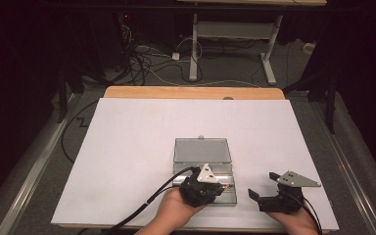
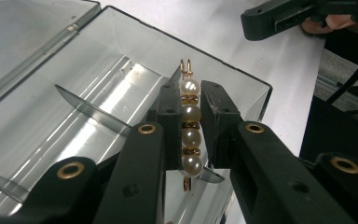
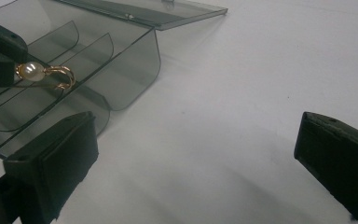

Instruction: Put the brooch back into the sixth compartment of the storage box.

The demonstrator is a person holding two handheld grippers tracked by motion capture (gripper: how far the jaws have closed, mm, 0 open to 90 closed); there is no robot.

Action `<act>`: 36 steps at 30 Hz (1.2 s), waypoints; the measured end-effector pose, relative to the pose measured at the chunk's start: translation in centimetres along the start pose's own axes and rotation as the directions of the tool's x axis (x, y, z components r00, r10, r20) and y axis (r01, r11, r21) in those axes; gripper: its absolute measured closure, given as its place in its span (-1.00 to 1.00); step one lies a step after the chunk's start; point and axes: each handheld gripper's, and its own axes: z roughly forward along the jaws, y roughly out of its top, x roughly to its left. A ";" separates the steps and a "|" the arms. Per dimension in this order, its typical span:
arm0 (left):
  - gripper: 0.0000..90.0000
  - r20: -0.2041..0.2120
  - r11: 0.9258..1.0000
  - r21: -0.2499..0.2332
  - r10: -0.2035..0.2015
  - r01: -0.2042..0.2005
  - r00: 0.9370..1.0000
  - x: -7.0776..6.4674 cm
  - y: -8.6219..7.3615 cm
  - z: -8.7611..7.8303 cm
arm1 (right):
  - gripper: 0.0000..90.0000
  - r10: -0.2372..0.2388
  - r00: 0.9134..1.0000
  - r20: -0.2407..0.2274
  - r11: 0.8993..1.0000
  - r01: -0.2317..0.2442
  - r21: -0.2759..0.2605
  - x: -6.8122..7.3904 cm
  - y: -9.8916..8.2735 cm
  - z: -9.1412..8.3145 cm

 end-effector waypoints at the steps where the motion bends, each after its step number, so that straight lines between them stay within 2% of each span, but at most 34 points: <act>1: 0.70 0.001 1.000 0.002 0.001 -0.001 1.000 -0.1 0.0 0.1 | -1.00 0.000 1.000 0.001 1.000 0.000 0.000 0.0 0.0 0.0; 12: 0.69 -0.004 1.000 0.005 0.001 -0.001 1.000 -0.8 -0.2 0.7 | -1.00 0.004 1.000 0.001 1.000 -0.004 0.004 0.0 0.0 0.0; 24: 0.68 -0.005 1.000 0.008 0.000 0.000 1.000 -1.0 -0.3 1.1 | -1.00 0.004 1.000 0.001 1.000 -0.004 0.004 0.1 0.0 0.0; 26: 0.55 0.001 1.000 0.007 -0.002 0.002 1.000 -0.9 -0.3 1.0 | -1.00 0.003 1.000 0.001 1.000 -0.003 0.004 0.1 0.0 0.0; 29: 0.48 0.004 1.000 0.014 -0.001 0.001 1.000 -0.7 -0.4 0.8 | -1.00 0.001 1.000 -0.001 1.000 -0.001 0.003 0.1 -0.1 0.0; 33: 0.28 0.017 1.000 -0.009 -0.025 0.025 1.000 -0.2 -0.8 0.2 | -1.00 0.002 1.000 -0.001 1.000 -0.002 0.004 0.0 -0.1 0.0; 36: 0.19 0.018 0.999 -0.034 -0.021 0.021 1.000 0.1 -1.1 -0.5 | -1.00 0.002 1.000 -0.001 1.000 -0.002 0.003 0.1 -0.1 0.0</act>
